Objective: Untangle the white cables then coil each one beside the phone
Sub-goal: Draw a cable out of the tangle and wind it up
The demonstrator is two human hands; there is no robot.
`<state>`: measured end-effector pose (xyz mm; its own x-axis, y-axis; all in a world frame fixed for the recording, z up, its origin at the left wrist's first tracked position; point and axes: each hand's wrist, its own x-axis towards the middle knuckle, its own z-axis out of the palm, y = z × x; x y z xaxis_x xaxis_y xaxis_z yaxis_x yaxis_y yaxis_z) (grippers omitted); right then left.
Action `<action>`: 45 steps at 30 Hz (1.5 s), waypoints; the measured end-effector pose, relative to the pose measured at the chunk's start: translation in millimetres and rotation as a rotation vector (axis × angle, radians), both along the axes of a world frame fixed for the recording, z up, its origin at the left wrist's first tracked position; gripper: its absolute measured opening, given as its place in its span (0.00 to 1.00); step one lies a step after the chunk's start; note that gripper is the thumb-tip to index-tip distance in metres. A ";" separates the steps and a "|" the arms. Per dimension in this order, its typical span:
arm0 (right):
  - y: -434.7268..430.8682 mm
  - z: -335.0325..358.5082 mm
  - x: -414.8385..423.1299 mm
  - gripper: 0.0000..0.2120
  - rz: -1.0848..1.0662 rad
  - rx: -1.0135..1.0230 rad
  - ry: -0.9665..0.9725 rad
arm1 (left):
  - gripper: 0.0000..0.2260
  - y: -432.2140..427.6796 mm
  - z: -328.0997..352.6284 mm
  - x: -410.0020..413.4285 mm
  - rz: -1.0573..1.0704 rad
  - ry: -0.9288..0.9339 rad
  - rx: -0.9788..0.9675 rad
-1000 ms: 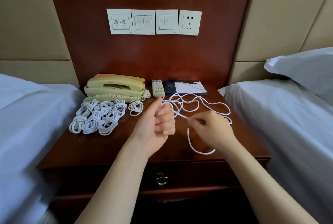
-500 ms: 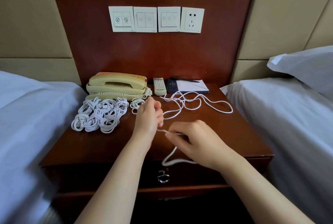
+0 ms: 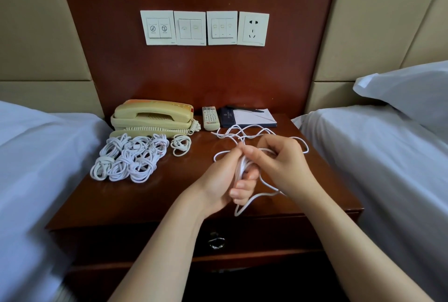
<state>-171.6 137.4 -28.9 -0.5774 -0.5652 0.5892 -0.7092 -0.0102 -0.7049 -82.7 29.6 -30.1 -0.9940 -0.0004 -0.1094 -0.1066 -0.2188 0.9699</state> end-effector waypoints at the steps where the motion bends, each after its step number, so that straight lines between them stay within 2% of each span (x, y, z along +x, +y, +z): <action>1: -1.6 -1.1 -1.9 0.19 0.022 -0.002 -0.038 | 0.28 0.1 1.4 1.1 -0.022 0.007 0.056; 8: -9.5 -9.8 -10.6 0.22 0.066 0.115 -0.134 | 0.27 0.9 3.5 2.4 -0.053 0.076 0.253; 12: -13.2 -16.6 -8.6 0.21 0.034 0.271 -0.190 | 0.24 0.7 5.6 1.6 0.088 0.142 0.391; 17: -10.1 -17.9 0.7 0.23 0.062 0.545 -0.142 | 0.21 -10.2 9.8 -2.2 0.312 0.192 0.500; 20: -6.8 -11.3 12.7 0.20 0.054 0.644 -0.057 | 0.22 -12.8 10.3 -4.2 0.410 0.194 0.557; 24: -2.3 -5.8 27.8 0.13 -0.008 0.813 0.181 | 0.22 -15.5 7.5 -7.0 0.548 0.176 0.611; 28: 1.6 0.6 40.7 0.17 0.013 0.825 0.303 | 0.21 -25.8 4.1 -8.9 0.719 0.146 0.642; 34: 3.8 5.1 49.9 0.17 0.070 0.700 0.437 | 0.22 -27.6 -0.2 -17.7 0.820 0.053 0.474; 38: 12.4 12.3 44.6 0.17 0.168 0.423 0.341 | 0.20 -22.2 -4.8 -17.1 0.867 0.102 0.076; 43: 17.8 15.3 28.8 0.12 0.112 0.162 0.191 | 0.21 -9.0 -6.9 -14.8 0.531 -0.015 -0.222; 45: 17.7 12.9 21.2 0.12 0.084 0.108 0.148 | 0.23 -1.5 -9.0 -10.3 0.337 -0.035 -0.248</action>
<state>-150.3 155.2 -16.0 -0.4367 -0.6724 0.5976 -0.8052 -0.0041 -0.5930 -93.0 28.1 -39.1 -0.9294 -0.3556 -0.0991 -0.1034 -0.0070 0.9946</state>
